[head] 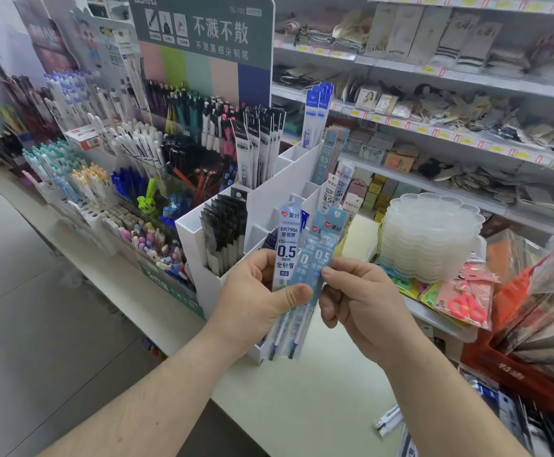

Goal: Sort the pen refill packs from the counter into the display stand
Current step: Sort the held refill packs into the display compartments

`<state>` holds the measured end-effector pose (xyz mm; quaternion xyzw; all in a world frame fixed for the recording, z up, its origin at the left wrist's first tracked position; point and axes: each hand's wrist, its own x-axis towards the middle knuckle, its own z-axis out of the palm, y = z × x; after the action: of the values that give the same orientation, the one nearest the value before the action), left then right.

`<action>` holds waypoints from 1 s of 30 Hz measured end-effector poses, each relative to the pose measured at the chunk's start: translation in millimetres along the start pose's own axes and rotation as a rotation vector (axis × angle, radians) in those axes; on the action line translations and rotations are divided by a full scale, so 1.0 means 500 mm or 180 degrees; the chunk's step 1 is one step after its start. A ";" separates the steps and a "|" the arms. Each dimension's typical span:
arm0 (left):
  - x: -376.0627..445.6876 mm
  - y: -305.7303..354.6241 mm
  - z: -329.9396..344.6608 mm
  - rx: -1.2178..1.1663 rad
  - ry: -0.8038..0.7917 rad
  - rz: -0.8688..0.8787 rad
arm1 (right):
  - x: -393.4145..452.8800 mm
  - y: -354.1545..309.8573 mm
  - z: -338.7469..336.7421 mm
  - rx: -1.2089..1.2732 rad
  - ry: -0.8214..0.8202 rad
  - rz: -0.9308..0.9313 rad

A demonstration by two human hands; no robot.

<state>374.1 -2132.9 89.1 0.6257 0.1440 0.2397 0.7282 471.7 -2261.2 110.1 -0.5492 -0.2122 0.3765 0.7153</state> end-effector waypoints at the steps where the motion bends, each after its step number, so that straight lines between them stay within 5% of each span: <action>1: -0.001 0.001 0.003 -0.0023 -0.0051 0.0000 | -0.001 -0.001 0.000 -0.0014 0.0019 -0.0012; 13: 0.005 -0.003 0.040 0.0422 -0.0184 -0.0405 | -0.004 -0.003 -0.031 0.0091 0.0593 -0.0018; 24: 0.023 0.000 0.090 0.0533 -0.0094 -0.0500 | 0.009 -0.028 -0.086 -0.0124 0.0176 0.0166; 30: 0.108 0.022 0.077 0.0626 0.0710 -0.0166 | 0.117 -0.048 -0.110 0.0490 0.0945 0.0235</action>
<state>437.7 -2135.7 111.4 0.6595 0.2630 0.2735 0.6489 555.0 -2253.3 109.4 -0.5499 -0.0544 0.3323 0.7644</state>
